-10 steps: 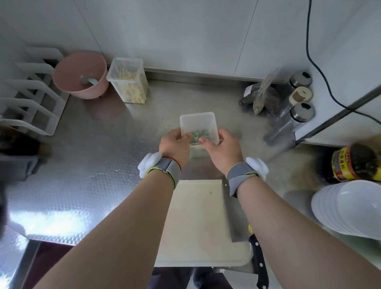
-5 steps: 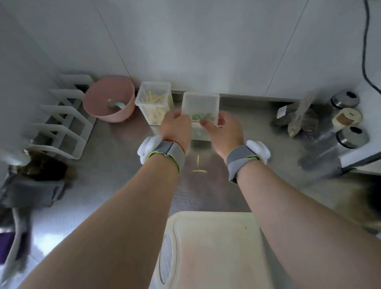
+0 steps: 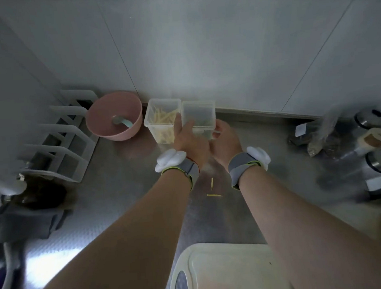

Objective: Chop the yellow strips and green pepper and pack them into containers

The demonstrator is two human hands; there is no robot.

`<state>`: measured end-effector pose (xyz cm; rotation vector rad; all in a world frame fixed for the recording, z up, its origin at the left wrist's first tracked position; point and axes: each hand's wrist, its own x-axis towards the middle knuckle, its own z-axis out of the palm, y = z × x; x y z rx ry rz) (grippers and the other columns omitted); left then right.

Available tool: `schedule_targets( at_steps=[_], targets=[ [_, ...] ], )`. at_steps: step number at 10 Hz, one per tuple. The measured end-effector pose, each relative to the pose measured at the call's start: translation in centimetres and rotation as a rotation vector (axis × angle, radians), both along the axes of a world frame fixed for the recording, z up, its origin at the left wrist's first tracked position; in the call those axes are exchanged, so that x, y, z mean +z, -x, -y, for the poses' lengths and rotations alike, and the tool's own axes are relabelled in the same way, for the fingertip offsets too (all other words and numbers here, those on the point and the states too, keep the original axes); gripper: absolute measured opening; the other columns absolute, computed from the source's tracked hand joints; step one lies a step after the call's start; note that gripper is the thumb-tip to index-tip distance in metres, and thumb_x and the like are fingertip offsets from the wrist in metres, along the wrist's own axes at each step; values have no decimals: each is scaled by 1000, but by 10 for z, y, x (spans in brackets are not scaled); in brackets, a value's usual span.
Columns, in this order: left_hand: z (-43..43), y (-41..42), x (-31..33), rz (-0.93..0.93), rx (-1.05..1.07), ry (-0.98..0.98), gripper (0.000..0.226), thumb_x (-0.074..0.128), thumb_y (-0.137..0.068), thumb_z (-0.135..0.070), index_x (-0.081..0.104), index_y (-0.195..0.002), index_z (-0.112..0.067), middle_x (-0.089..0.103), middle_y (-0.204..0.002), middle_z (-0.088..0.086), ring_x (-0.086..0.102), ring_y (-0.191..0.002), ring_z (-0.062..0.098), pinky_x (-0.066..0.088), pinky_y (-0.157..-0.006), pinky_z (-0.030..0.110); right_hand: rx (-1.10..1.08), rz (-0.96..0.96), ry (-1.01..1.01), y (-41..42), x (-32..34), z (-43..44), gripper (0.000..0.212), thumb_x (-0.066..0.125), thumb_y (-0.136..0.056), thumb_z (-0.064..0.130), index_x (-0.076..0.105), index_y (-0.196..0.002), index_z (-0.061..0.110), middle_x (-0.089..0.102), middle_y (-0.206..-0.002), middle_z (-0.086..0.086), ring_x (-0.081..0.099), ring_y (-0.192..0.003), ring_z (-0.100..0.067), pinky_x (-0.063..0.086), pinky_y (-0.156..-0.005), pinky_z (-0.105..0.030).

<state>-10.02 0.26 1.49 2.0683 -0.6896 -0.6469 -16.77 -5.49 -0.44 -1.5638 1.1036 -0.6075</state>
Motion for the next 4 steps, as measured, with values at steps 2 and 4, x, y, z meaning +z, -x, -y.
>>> schedule_targets(
  at_steps=[2,4],
  targets=[
    [-13,4,-5,199,-92,-11,64,50,-81,-4,38,-141,-21,13,-158,-6,31,-138,21,36,-105,29,12,-44,-63,8,3,-5,40,71,-75,9,60,-113,21,64,-113,3,60,-108,-20,51,-91,-37],
    [-31,35,-4,274,-75,27,49,54,-80,-6,50,-129,-12,42,-137,10,47,-117,32,43,-90,35,-43,-195,-64,45,11,-14,67,65,-78,3,41,-140,17,51,-135,-5,57,-112,-23,47,-98,-41]
  ],
)
